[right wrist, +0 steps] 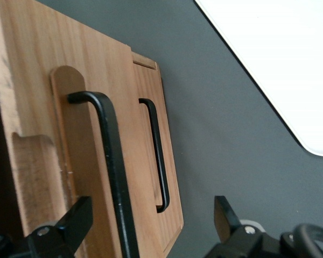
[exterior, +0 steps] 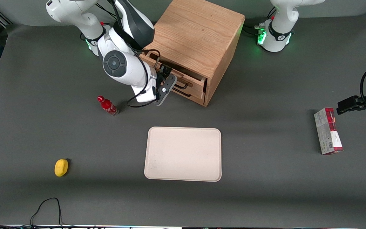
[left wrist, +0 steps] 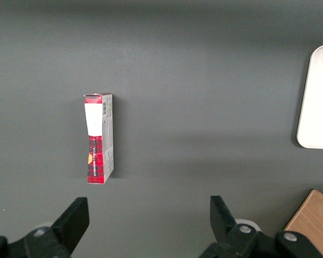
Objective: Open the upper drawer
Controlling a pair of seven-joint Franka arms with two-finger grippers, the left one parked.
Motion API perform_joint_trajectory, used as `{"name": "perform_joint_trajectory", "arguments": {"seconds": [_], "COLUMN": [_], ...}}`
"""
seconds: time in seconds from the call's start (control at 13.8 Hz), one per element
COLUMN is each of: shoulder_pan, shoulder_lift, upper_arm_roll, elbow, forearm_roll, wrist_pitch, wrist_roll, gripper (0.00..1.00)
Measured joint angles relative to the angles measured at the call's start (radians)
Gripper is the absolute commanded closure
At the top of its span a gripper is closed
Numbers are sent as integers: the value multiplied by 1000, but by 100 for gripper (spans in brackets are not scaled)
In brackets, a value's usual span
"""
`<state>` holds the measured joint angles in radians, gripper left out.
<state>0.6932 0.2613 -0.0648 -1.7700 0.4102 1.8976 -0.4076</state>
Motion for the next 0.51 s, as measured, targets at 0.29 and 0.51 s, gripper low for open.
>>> {"name": "perform_joint_trajectory", "arguments": {"seconds": [0.29,0.51], "shoulder_pan": [0,0], "shoulder_lift": [0,0], "upper_arm_roll": [-1,-2], "elbow": [-12,-19], "forearm_roll": [-6,-7], "wrist_pitch": [14,33], "wrist_roll": [-7,-20], "gripper": [0,0]}}
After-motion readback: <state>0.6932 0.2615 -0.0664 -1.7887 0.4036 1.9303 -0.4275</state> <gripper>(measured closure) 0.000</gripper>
